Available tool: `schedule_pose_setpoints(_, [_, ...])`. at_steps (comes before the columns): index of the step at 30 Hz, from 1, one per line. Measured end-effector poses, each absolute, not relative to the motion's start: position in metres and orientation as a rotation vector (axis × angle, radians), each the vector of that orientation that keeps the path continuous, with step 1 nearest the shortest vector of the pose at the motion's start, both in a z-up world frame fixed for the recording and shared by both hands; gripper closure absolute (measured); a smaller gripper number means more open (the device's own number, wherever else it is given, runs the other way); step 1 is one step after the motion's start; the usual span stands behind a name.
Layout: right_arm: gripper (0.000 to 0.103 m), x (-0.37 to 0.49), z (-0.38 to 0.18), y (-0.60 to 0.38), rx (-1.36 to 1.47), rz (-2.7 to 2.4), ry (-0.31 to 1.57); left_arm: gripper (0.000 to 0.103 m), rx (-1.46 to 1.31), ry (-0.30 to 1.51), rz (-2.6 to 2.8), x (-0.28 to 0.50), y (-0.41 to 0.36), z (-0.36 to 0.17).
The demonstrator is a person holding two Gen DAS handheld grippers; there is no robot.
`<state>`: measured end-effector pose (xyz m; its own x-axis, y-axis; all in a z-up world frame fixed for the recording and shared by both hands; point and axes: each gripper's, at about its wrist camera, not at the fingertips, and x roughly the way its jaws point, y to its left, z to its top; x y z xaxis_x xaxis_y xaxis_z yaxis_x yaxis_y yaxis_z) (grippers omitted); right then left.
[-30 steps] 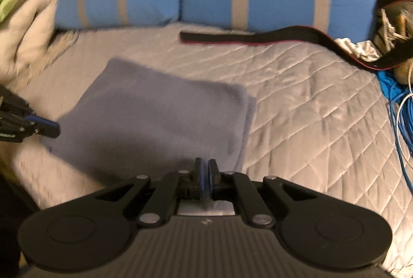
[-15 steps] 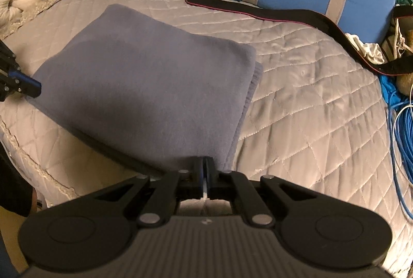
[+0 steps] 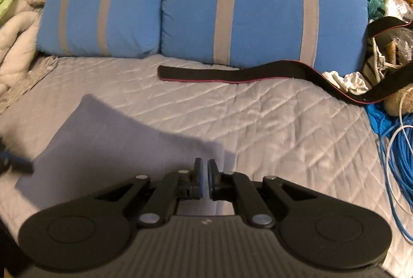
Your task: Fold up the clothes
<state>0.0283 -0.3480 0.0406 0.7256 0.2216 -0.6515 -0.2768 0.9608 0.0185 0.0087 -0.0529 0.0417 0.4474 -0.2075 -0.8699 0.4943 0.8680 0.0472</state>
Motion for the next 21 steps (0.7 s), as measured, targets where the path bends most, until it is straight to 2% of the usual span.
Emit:
schedule_pose_setpoints(3, [0.080,0.050,0.028,-0.342,-0.096,0.279,0.730,0.098,0.323,1.046,-0.436,0.009,-0.050,0.032])
schedule_pose_setpoints(7, [0.086,0.070,0.008,-0.344,-0.078,0.223,0.777,0.098,0.323,1.070,-0.432,0.011,-0.047,0.024])
schedule_pose_setpoints(12, [0.086,0.075,-0.001,-0.343,-0.074,0.198,0.784,0.099,0.303,1.091,-0.437,0.016,-0.049,0.028])
schedule_pose_setpoints(15, [0.081,0.066,0.006,-0.345,-0.066,0.213,0.759,0.098,0.208,1.034,-0.475,0.020,-0.043,0.041])
schedule_pose_setpoints(21, [0.082,0.039,0.018,-0.334,-0.064,0.273,0.772,0.098,0.109,0.963,-0.499,0.034,-0.048,0.048])
